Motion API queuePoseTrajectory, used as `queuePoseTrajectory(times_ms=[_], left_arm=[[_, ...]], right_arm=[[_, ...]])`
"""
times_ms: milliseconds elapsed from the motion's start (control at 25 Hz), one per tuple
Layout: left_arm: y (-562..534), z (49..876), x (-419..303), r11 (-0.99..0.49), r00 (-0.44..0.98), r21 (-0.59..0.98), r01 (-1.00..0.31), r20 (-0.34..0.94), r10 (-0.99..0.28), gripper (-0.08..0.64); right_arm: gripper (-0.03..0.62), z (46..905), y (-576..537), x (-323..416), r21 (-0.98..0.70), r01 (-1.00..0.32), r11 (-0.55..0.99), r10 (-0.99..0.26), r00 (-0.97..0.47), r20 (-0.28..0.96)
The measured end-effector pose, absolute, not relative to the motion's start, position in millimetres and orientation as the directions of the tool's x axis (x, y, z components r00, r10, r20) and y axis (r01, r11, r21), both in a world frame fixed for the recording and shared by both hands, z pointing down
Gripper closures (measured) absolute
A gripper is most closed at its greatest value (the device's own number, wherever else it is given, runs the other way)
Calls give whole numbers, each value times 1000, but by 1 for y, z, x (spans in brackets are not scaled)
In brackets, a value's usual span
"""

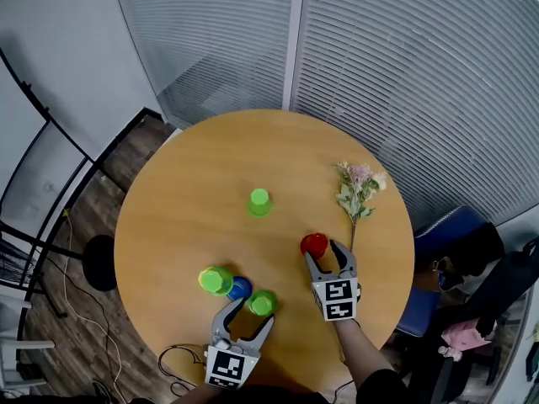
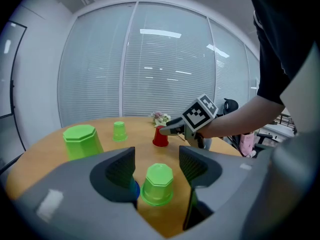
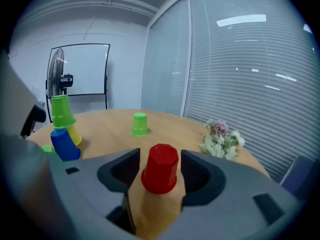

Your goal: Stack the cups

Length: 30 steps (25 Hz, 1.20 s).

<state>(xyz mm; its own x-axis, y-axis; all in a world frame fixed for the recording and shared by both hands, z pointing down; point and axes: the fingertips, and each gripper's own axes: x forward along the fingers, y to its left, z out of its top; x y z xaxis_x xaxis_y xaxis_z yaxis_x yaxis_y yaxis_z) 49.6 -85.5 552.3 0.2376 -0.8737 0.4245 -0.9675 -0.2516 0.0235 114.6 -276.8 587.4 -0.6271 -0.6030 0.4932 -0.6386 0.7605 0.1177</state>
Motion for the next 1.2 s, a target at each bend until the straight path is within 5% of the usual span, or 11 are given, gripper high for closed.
queuePoseTrajectory(times_ms=[360, 1200], left_arm=[[-75, 558, 41, -248, 238, 37, -968, 446, -863, 279], [-45, 532, 11, -335, 326, 46, -941, 387, -862, 281]], right_arm=[[366, 605, -277, 109, 138, -622, 771, -585, -606, 539], [371, 511, -134, 39, 55, -518, 854, -491, -764, 420]])
